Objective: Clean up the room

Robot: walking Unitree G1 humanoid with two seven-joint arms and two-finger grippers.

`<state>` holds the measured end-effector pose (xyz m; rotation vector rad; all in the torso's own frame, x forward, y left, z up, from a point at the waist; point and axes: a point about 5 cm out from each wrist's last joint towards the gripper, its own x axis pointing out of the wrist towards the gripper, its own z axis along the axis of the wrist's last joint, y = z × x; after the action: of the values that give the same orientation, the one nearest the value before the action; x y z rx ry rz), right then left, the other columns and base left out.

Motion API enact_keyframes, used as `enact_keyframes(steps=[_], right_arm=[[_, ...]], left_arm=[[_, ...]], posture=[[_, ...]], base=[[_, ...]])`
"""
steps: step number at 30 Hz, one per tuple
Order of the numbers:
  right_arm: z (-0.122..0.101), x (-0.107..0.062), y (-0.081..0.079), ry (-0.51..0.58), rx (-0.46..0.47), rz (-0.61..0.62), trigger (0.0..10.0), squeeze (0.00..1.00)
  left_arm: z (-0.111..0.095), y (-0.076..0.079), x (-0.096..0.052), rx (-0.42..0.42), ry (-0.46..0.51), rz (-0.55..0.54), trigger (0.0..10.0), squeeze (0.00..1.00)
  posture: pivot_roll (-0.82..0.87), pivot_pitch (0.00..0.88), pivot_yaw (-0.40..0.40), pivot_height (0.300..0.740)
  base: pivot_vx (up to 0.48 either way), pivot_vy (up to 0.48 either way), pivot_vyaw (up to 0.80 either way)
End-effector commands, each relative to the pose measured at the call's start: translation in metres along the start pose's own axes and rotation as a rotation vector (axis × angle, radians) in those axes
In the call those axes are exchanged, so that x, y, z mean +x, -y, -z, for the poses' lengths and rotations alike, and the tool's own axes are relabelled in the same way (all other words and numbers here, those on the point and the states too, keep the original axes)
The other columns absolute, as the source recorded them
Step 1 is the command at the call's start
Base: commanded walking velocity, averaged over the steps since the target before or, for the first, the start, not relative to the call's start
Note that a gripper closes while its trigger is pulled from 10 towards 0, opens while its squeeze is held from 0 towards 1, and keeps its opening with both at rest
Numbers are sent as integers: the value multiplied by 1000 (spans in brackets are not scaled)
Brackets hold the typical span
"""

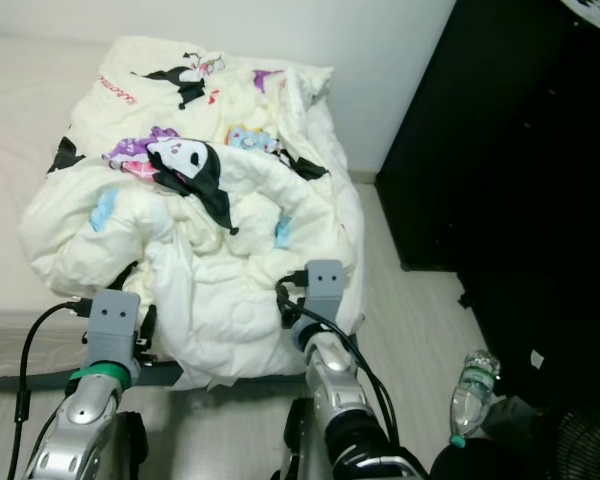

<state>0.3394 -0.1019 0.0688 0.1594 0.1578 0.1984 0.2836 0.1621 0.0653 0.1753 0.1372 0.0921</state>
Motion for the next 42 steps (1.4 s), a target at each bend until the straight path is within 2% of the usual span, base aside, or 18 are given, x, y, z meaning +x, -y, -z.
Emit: enact_keyframes(steps=[1,9,13,15,22,35,36,37,38,41,42], right_arm=[[7,-2,1,-21,7,13,10000,0],[7,-2,1,-21,8,13,10000,0],[3,0,-3,-8,10,10,10000,0],[-2,3,-4,10,-17,-3,10000,0],[-2,1,5,0,-10,8,10000,0],[0,-1,13,-16,1,37,10000,0],[1,-4,14,21,10,33,10000,0],[-3,-7,16,69,31,35,10000,0],[-1,-10,16,71,16,24,10000,0],[2,-14,15,86,25,15,10000,0],[3,-17,13,94,11,4,10000,0]], left_arm=[[6,3,-2,-6,-22,11,10000,0],[6,2,-2,-5,-21,12,10000,0],[5,-6,2,7,-21,-2,10000,0],[2,-8,5,18,-17,-6,10000,0],[-1,1,5,6,-8,-14,10000,0],[-1,2,3,-5,5,-24,10000,0],[-17,3,11,-11,82,-1,10000,0],[-36,4,18,-19,166,20,10000,0],[-29,6,19,-29,122,21,10000,0],[-22,8,18,-34,84,26,10000,0],[-13,11,14,-36,42,25,10000,0]], posture=[[51,56,-66,578],[51,56,-66,578],[71,37,-40,578],[63,49,-62,578],[57,55,-89,578],[50,59,-108,578],[28,19,-36,578],[34,14,-35,578],[17,37,-67,578],[20,28,-46,582],[18,31,-51,587]], base=[[0,0,0],[0,0,0],[0,0,0],[0,0,0],[0,0,0],[0,0,0],[0,0,0],[0,0,0],[0,0,0],[0,0,0],[0,0,0]])
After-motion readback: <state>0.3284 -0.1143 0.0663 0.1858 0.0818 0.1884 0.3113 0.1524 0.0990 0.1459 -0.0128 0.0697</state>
